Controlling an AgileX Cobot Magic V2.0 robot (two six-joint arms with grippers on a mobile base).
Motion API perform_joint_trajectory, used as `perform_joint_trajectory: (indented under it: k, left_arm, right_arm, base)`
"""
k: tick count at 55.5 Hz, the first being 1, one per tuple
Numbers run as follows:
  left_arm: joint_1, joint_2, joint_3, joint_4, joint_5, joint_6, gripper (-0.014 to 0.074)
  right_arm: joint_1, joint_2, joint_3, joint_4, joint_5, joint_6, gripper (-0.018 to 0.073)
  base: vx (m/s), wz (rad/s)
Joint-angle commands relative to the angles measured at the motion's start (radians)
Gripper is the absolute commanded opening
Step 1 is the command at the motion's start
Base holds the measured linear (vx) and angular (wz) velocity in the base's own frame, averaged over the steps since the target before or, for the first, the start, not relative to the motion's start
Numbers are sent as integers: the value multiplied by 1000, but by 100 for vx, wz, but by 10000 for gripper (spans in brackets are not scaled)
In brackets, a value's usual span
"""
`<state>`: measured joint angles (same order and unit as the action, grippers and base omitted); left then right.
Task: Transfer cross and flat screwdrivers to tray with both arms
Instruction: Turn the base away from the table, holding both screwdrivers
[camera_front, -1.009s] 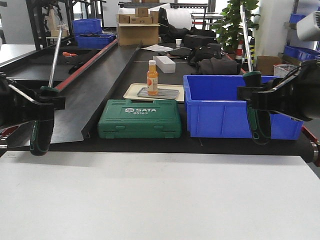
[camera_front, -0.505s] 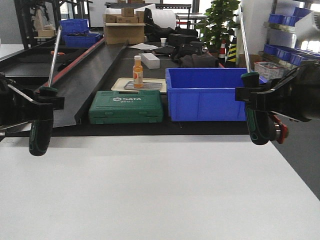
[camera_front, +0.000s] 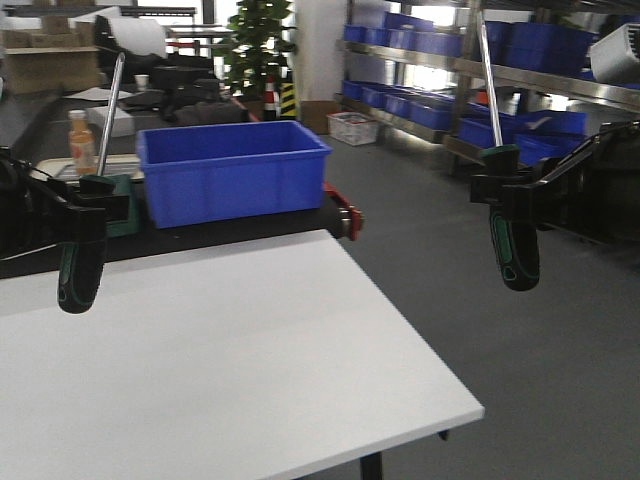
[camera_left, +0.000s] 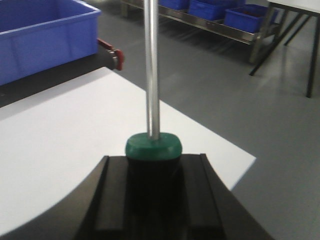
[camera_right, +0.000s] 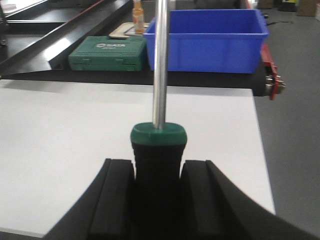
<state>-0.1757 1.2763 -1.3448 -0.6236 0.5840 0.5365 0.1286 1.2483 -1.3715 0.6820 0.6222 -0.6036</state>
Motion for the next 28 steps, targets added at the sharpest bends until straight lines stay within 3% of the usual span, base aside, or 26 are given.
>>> perform_joint_trajectory:
  k: [1, 28]
  left_arm:
    - [-4, -35, -37, -37, -66, -7, 3]
    - [-4, -35, -37, -37, -64, -7, 3]
  right_arm:
    - [-2, -28, -36, 35, -76, -5, -7]
    - [-2, -29, -36, 38, -74, -5, -7]
  base:
    - [-16, -77]
    - [-10, -82]
